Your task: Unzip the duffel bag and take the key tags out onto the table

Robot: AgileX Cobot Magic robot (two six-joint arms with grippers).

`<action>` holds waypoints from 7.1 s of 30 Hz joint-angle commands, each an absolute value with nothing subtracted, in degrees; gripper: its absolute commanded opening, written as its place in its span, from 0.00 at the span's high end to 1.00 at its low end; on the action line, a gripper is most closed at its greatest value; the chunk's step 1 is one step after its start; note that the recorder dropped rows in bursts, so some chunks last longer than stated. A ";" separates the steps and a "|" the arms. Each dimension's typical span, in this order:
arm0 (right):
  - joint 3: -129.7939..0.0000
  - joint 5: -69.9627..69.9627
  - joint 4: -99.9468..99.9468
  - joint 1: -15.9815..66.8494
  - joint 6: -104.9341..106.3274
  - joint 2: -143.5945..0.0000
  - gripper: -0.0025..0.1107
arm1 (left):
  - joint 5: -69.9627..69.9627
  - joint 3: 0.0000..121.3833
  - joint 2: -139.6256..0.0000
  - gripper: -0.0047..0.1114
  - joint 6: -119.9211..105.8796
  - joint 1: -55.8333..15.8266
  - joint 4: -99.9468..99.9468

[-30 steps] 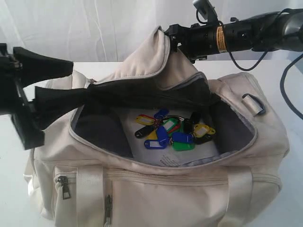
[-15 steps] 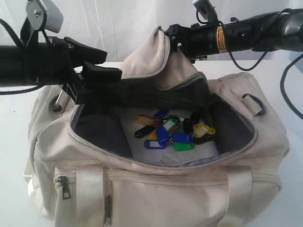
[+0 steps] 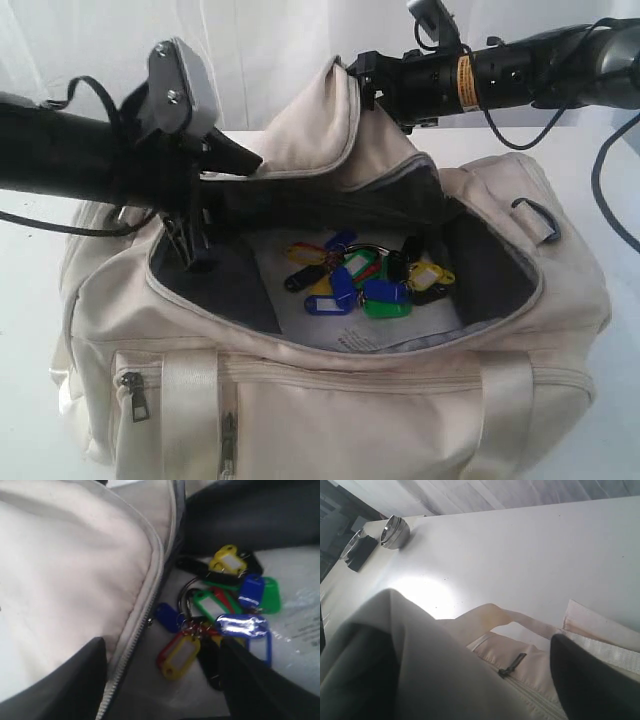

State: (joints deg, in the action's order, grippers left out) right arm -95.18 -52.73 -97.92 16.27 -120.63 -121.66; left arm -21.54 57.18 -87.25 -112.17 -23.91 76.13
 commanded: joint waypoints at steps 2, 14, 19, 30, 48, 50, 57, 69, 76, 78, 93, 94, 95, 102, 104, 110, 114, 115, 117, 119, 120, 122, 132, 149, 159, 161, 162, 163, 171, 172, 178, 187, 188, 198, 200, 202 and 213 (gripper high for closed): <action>-95.37 -52.29 -97.90 15.99 -120.58 -121.16 0.38 | -4.48 59.06 -90.16 0.41 -121.33 -30.52 75.72; -95.37 -52.41 -97.90 15.99 -120.58 -121.16 0.38 | 6.98 67.03 -96.30 0.96 -121.33 -32.21 75.44; -95.37 -52.41 -98.32 15.85 -120.58 -121.16 0.38 | 12.61 68.81 -96.30 0.96 -121.09 -32.09 74.90; -95.37 -66.88 -99.95 9.54 -118.07 -118.74 0.38 | 20.91 73.45 -96.71 0.96 -112.05 -30.57 75.11; -92.64 -69.96 -99.95 6.85 -120.41 -110.89 0.92 | 15.38 73.57 -99.40 0.96 -104.75 -23.96 77.07; -90.59 -69.96 -99.95 7.62 -120.41 -110.41 0.98 | 15.38 73.57 -99.40 0.96 -104.75 -23.96 77.07; -81.95 -69.96 -99.95 10.94 -120.41 -109.37 0.98 | 14.96 73.57 -99.40 0.77 -104.63 -23.96 77.07; -73.10 -63.73 -99.95 11.61 -114.24 -110.91 0.98 | 16.93 73.57 -99.40 0.73 -102.14 -23.96 76.77; -75.09 -53.79 -95.34 11.35 -110.08 -110.91 0.98 | 18.93 73.57 -99.27 0.57 -102.14 -23.96 81.20; -76.11 -53.50 -90.68 11.35 -107.03 -110.91 0.98 | 20.49 73.57 -99.27 0.52 -102.14 -23.96 83.59; -80.53 -58.63 -89.09 11.35 -98.04 -110.71 0.86 | 22.49 64.19 -81.51 0.51 -103.71 -23.96 96.11; -80.77 -62.49 -91.73 11.35 -99.09 -110.71 0.86 | 22.49 63.39 -79.72 0.51 -103.81 -24.08 97.10; -81.25 -66.71 -97.46 11.35 -101.24 -110.57 0.86 | 22.49 62.39 -77.79 0.51 -103.95 -24.08 98.12; -79.83 -69.96 -99.95 11.60 -103.99 -108.92 0.63 | 17.72 54.64 -61.33 0.51 -105.66 -24.08 99.95; -79.83 -69.96 -99.95 12.44 -103.88 -108.79 0.50 | 12.24 51.68 -54.80 0.51 -104.66 -24.08 99.95; -76.75 -66.77 -99.95 16.22 -90.24 -108.79 0.49 | -5.38 43.27 -40.06 0.51 -99.13 -24.08 99.95; -75.27 -63.32 -99.95 18.30 -81.37 -108.79 0.54 | -17.12 38.21 -33.46 0.54 -98.89 -24.08 99.95; -75.27 -62.89 -99.95 18.65 -80.76 -108.79 0.55 | -18.21 37.14 -32.19 0.55 -98.89 -24.08 99.95; -75.27 -58.84 -99.95 20.27 -81.49 -108.79 0.57 | -19.01 35.32 -29.75 0.55 -98.68 -24.08 99.95; -75.27 -55.27 -99.95 22.30 -82.96 -108.79 0.61 | -19.01 34.66 -28.49 0.55 -97.98 -24.08 99.95; -75.27 -53.41 -99.95 23.36 -83.38 -108.79 0.63 | -19.01 34.44 -27.90 0.55 -97.14 -24.08 99.95; -75.27 -49.95 -99.95 26.12 -84.30 -109.19 0.67 | -19.01 34.33 -27.15 0.55 -96.48 -24.08 99.95; -75.27 -47.59 -99.95 31.55 -85.93 -110.90 0.48 | -18.84 34.33 -24.11 0.55 -95.80 -24.08 99.95; -65.08 -25.91 -99.95 30.87 -67.70 -110.90 0.45 | -21.61 27.20 -24.11 0.55 -86.70 -24.08 99.33; -63.40 -29.62 -99.95 30.87 -76.23 -109.04 0.45 | -20.98 26.68 -24.11 0.55 -86.70 -24.08 99.33; -63.40 -30.15 -99.95 30.87 -76.60 -107.52 0.45 | -20.60 26.68 -24.11 0.55 -86.70 -24.08 99.33; -63.40 -30.15 -99.95 30.87 -76.86 -106.83 0.45 | -20.47 26.68 -24.11 0.55 -86.70 -24.08 99.29; -63.40 -30.15 -99.95 30.87 -77.02 -105.88 0.45 | -20.38 26.68 -24.11 0.55 -86.70 -24.08 98.82; -62.85 -31.75 -99.95 30.87 -84.17 -100.77 0.45 | -20.60 26.68 -24.11 0.55 -86.70 -24.08 95.83; -62.38 -31.52 -99.95 30.87 -84.48 -100.77 0.45 | -20.60 26.68 -24.11 0.55 -86.70 -24.08 95.83; -56.99 -26.81 -99.95 30.87 -85.78 -100.77 0.45 | -20.60 26.68 -24.11 0.55 -86.70 -24.08 95.83; -52.59 -23.17 -99.95 30.87 -85.67 -102.58 0.45 | -20.60 26.68 -24.11 0.55 -86.70 -24.08 95.83; -52.59 -23.17 -99.95 30.87 -85.67 -103.36 0.45 | -20.60 26.68 -24.11 0.55 -86.70 -24.08 95.83; -53.62 -24.56 -99.95 30.87 -84.75 -108.07 0.94 | -20.60 26.68 -24.11 0.55 -86.70 -24.08 95.83; -55.33 -27.07 -99.95 30.87 -85.77 -106.31 0.98 | -20.59 26.68 -24.11 0.55 -86.70 -24.08 95.41; -56.94 -28.34 -99.95 30.87 -85.78 -103.25 0.98 | -20.59 26.68 -24.11 0.55 -86.70 -24.08 95.16; -58.87 -27.20 -99.95 30.76 -85.78 -83.51 0.98 | -19.45 26.68 -24.81 0.55 -83.84 -24.08 91.99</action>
State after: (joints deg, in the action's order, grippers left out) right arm -58.68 -28.04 -100.05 30.96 -85.82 -87.05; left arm -20.05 27.06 -24.41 -86.55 -24.02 93.61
